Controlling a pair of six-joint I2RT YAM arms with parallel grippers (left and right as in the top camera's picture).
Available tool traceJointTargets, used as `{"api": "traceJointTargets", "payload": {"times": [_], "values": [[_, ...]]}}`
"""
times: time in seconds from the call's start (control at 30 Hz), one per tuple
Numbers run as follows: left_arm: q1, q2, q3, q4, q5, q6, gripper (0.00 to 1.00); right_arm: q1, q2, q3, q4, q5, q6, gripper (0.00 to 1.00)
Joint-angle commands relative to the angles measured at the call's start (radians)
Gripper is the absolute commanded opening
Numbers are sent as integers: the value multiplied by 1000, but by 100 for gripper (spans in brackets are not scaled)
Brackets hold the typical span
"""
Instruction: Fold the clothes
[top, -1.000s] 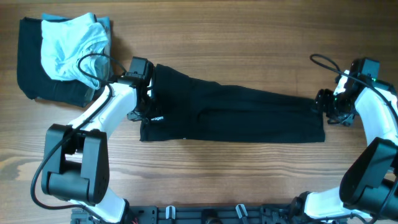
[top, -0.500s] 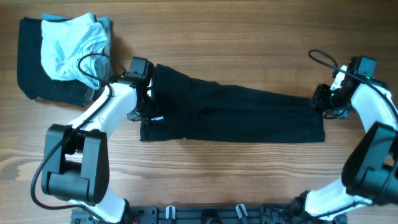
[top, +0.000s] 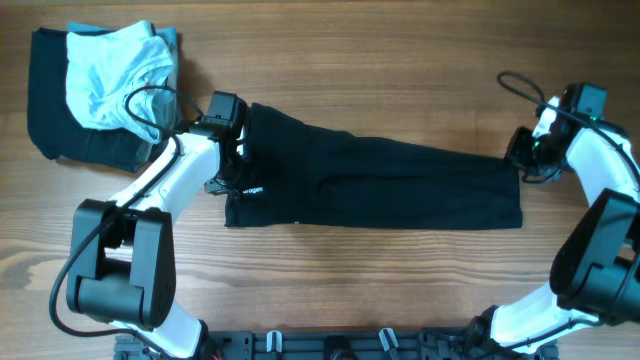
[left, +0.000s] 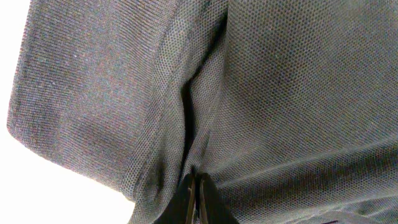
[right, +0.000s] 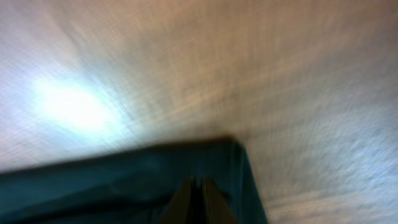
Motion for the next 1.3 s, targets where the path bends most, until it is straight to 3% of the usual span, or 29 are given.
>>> {"api": "traceJointTargets", "payload": {"times": [0.0,0.27,0.5,0.8,0.87,0.93,1.0,1.03,1.07,1.17,1.2,1.23,1.27], "values": [[4,-10,-10,0,-17,-5,4,-5,-70,61,45,-53,-53,4],[4,-10,-10,0,-18,-5,4,-5,-70,59,34,-52,-51,4],[4,-10,-10,-1,-18,-5,4,-5,-70,60,-108,-47,-51,4],[4,-10,-10,-1,-18,-5,4,-5,-70,59,-167,-48,-51,4],[4,-10,-10,-1,-17,-5,4,-5,-70,59,-202,-48,-51,14],[4,-10,-10,-1,-18,-5,4,-5,-70,59,-241,-43,-49,15],[4,-10,-10,-1,-18,-5,4,-5,-70,59,-279,-32,-31,33],[4,-10,-10,-1,-18,-5,4,-5,-70,59,-291,-20,-19,31],[4,-10,-10,-1,-17,-5,4,-5,-70,59,-304,-8,-15,8],[4,-10,-10,-1,-18,-5,4,-5,-70,59,-323,3,-17,4],[4,-10,-10,-1,-18,-5,4,-5,-70,59,-318,3,-17,6],[4,-10,-10,-1,-17,-5,4,-5,-70,59,-308,3,-17,21],[4,-10,-10,-1,-17,-5,4,-5,-70,59,-294,2,-13,47]]}}
